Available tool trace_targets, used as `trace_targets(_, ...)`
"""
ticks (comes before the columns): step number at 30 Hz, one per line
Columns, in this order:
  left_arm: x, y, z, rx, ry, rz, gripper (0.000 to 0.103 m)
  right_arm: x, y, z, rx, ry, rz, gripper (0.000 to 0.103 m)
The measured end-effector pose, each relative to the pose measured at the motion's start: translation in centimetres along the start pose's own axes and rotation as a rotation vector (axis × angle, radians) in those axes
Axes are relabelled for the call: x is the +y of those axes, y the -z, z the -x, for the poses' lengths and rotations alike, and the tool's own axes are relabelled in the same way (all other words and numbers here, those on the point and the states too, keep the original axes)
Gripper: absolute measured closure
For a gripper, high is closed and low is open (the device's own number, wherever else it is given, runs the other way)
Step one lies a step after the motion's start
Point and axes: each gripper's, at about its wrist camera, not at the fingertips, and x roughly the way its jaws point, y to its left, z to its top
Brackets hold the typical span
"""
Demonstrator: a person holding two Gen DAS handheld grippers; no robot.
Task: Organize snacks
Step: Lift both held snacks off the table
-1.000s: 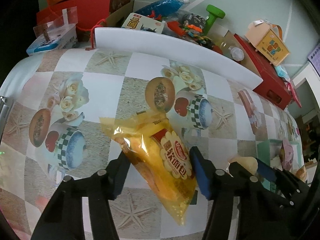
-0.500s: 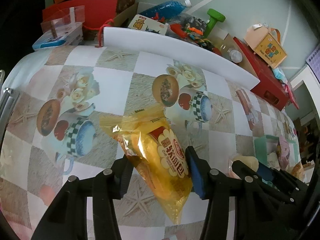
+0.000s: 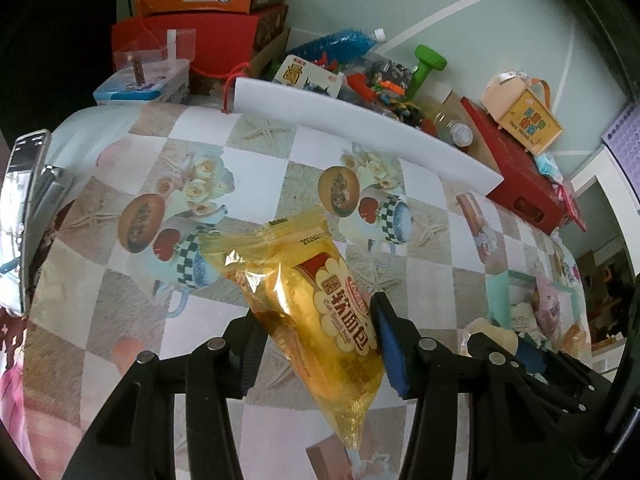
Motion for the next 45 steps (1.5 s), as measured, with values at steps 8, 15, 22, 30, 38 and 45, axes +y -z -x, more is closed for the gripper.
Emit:
trace_targets(8,-0.9,1.1,2.5,-0.030,-0.002,-0.024,0.051,0.3,1.1,2.5,-0.026,-0.004,0.005,0.072)
trace_targets(15,-0.4,2.9,2.2,0.011,-0.018,-0.030,0.051,-0.2,2.0,1.1,0.017,0.000,-0.003,0.072)
trace_targets(22,1.1,3.9,0.9,0.060,-0.032,0.006,0.051,-0.9,2.2,-0.3,0.028,-0.010,-0.027,0.062)
trace_targets(30,1.8,3.9,1.0,0.064,-0.033,0.027,0.051,-0.2,1.9,-2.1,0.060,0.010,0.002,0.048)
trace_targets(38,1.9,4.1,0.2,0.085,-0.032,0.028,0.051,0.6,1.9,-4.1,0.078,0.028,0.014,0.050)
trace_targets(45,1.8,4.1,-0.1,0.087,-0.028,0.024,0.051,0.7,2.3,-3.8,0.069,0.024,0.024,0.065)
